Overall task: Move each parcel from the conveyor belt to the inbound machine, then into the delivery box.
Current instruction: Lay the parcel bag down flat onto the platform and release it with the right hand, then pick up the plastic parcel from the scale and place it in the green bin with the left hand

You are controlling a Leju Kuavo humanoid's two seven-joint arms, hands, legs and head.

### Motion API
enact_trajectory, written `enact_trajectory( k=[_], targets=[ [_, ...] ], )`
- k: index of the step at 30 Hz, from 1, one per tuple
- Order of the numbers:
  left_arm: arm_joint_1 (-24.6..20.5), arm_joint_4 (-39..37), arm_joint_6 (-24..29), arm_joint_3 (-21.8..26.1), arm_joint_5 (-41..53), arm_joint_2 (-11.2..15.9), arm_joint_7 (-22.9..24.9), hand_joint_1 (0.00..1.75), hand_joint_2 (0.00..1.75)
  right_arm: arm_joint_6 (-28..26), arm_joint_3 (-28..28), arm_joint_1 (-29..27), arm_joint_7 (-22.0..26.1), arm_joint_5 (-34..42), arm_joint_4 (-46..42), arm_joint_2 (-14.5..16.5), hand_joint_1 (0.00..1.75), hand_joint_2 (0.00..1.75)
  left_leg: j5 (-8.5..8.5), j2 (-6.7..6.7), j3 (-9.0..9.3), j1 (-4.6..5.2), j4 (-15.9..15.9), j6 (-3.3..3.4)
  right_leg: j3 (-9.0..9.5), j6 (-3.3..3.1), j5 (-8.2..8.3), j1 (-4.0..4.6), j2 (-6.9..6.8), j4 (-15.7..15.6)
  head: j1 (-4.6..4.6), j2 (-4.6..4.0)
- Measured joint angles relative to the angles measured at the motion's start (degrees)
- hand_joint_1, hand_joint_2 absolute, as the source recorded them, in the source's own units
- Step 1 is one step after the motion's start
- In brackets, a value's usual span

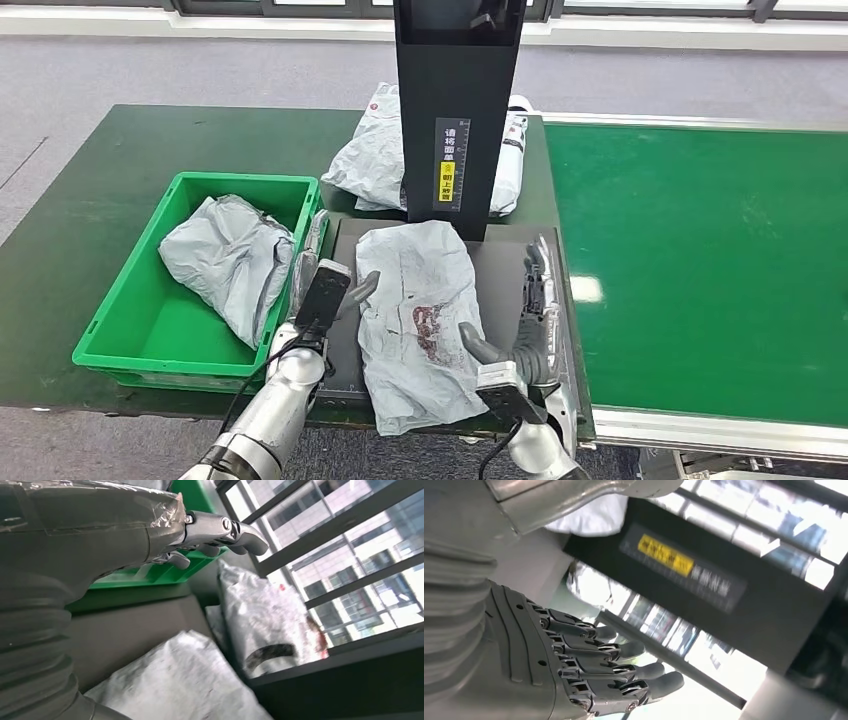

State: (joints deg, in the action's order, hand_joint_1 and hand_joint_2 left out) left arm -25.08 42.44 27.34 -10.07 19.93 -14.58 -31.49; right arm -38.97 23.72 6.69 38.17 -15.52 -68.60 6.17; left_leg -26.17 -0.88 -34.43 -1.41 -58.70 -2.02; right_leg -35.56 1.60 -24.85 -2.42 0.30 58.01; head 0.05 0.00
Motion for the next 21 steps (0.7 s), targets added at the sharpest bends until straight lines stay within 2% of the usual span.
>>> enact_trajectory(
  k=[4, 7, 12, 13, 16, 17, 21],
  targets=[
    [-0.15, -2.38, -0.51, -0.72, 3.53, 0.13, 2.73, 0.0, 1.75, -0.66, -1.08, 0.23, 1.57, 2.79, 0.55, 0.01, 0.0, 1.75, 0.0, 0.01, 0.0, 0.0, 0.0, 0.0, 0.0, 0.0, 0.0, 0.0, 0.01, 0.0, 0.0, -0.01],
    [-0.25, -4.81, -3.25, -2.65, 9.13, 0.69, 6.61, 0.0, 1.75, -0.72, -1.76, 0.94, 1.58, 3.87, 1.12, 0.01, 0.0, 1.75, 0.0, 0.01, 0.0, 0.0, 0.0, 0.0, 0.01, 0.0, 0.0, 0.0, 0.01, 0.0, 0.0, -0.01],
    [-0.97, -8.17, -8.36, -6.03, 15.43, 1.68, 10.36, 0.01, 1.75, -0.19, -2.98, 1.96, 1.15, 4.28, 1.95, 0.02, 0.0, 1.75, 0.0, -0.01, 0.0, 0.0, 0.0, 0.0, 0.02, 0.0, 0.0, -0.01, -0.01, 0.0, 0.0, -0.01],
    [-1.43, -8.98, -10.73, -6.99, 17.6, 1.91, 11.48, 0.31, 1.75, 0.19, -3.17, 2.23, 0.67, 4.13, 2.11, 0.04, 0.0, 1.75, 0.0, -0.04, 0.0, 0.0, 0.0, 0.0, 0.04, 0.0, 0.0, -0.01, -0.04, 0.0, -0.01, 0.0],
    [-3.3, -11.31, -18.88, -10.28, 24.07, 2.41, 14.29, 1.61, 1.75, 1.63, -3.96, 3.4, -1.36, 3.16, 2.74, 0.29, 0.0, 1.75, 0.0, -0.18, 0.08, 0.0, 0.01, 0.01, 0.22, 0.02, -0.04, 0.0, -0.22, 0.0, -0.01, 0.0],
    [-4.08, -12.11, -21.25, -11.34, 25.73, 2.48, 14.92, 1.75, 1.75, 2.06, -4.19, 3.82, -1.84, 2.89, 3.11, 0.38, 0.0, 1.75, -0.01, -0.24, 0.16, 0.0, 0.02, 0.03, 0.35, 0.05, -0.09, -0.01, -0.29, 0.0, -0.01, 0.0],
    [-6.77, -14.93, -26.6, -14.87, 30.05, 2.5, 16.17, 1.75, 1.75, 3.29, -5.0, 4.54, -1.54, 3.29, 5.16, 0.54, 0.0, 1.75, -0.25, -0.55, 0.83, 0.06, 0.03, 0.25, 1.27, 0.23, -0.53, -0.07, -0.63, -0.04, 0.01, 0.0]
  ],
)
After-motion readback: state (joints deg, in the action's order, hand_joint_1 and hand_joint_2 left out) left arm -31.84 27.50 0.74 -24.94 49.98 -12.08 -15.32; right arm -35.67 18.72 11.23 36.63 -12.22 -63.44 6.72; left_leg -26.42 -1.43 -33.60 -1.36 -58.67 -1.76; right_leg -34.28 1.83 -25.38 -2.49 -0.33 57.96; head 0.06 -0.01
